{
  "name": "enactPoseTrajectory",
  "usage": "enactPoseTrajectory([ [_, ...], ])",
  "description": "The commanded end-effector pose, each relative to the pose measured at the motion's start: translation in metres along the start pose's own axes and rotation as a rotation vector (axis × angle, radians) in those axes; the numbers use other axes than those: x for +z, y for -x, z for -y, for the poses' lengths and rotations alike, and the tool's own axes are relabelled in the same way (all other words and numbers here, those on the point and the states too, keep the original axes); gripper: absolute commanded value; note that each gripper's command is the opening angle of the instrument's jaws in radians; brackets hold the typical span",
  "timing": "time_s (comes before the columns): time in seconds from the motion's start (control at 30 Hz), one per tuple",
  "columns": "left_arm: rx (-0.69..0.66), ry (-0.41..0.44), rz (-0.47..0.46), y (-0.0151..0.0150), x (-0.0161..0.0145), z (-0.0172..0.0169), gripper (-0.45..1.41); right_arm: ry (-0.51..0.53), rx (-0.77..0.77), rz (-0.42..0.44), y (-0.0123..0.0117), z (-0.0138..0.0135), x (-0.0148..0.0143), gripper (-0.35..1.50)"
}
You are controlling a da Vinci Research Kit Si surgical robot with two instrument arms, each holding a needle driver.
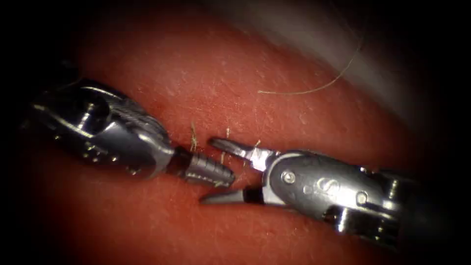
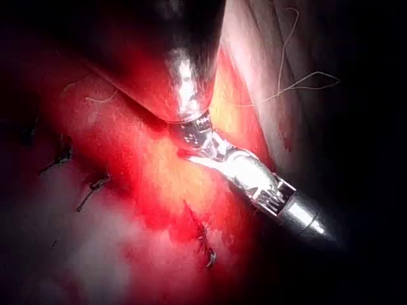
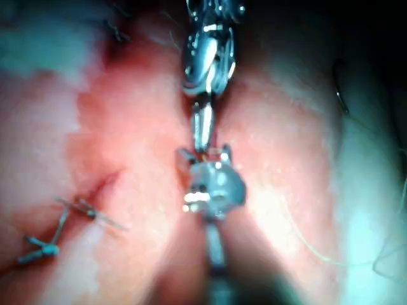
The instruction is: Wound Closure
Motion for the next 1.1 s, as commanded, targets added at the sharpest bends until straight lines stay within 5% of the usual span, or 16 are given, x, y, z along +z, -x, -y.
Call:
enactPoseTrajectory([
  [0.03,0.0,0.0,0.0,0.0003,0.0007,-0.0003,-0.35,0.003,0.0,-0.002,0.0001,-0.0001,0.0011,1.45],
  [0.9,-0.001,-0.001,0.002,-0.0001,0.0008,-0.0005,-0.35,0.015,-0.054,0.011,0.0017,0.0,0.0028,1.41],
  [1.1,-0.001,0.0,0.001,-0.0001,0.0008,-0.0005,-0.35,0.013,-0.06,0.016,0.0023,0.0003,0.0029,1.14],
])
